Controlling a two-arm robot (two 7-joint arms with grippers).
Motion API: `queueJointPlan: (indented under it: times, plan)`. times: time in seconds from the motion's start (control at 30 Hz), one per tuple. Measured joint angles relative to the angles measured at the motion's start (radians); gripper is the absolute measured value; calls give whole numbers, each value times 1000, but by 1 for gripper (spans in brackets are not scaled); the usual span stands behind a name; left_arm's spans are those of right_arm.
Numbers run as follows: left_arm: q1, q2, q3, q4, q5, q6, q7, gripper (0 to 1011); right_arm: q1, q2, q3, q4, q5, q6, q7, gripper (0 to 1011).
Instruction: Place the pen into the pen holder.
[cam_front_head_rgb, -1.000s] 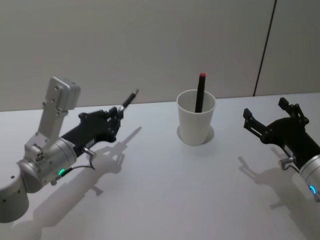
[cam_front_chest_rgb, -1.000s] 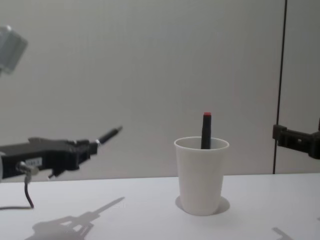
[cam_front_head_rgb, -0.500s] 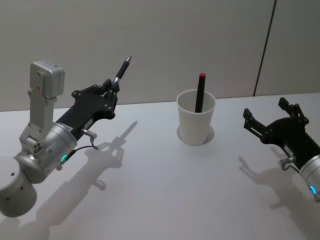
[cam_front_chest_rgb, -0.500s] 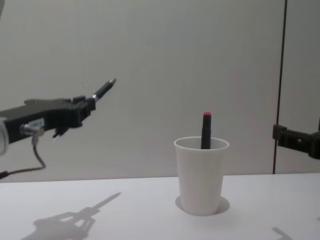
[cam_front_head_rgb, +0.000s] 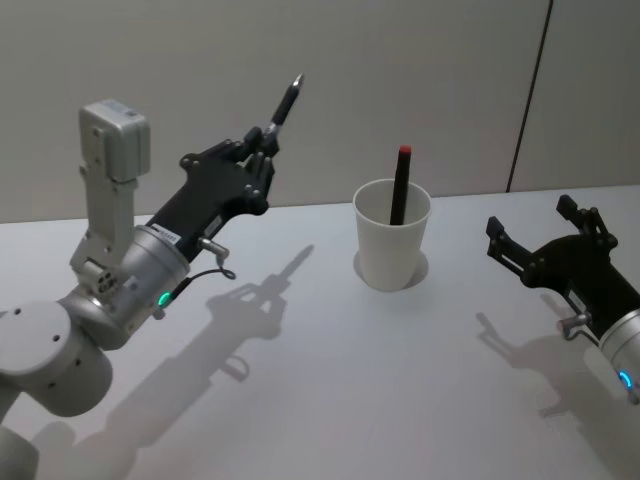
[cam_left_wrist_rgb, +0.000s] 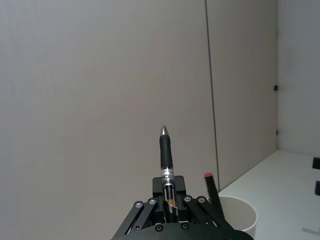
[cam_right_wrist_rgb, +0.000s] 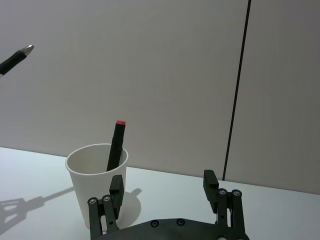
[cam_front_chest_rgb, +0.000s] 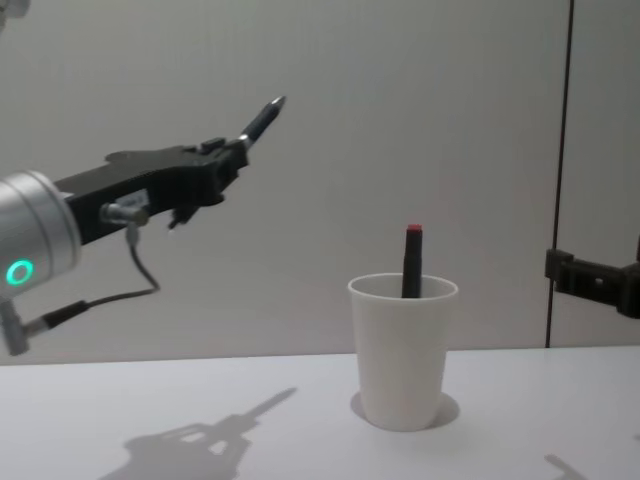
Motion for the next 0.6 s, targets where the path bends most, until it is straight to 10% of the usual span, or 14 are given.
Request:
queueJointPlan:
  times: [0.6]
  plan:
    - [-40,-62,37,27,20,-17,-144,136,0,0,0,0,0,0,0,1001]
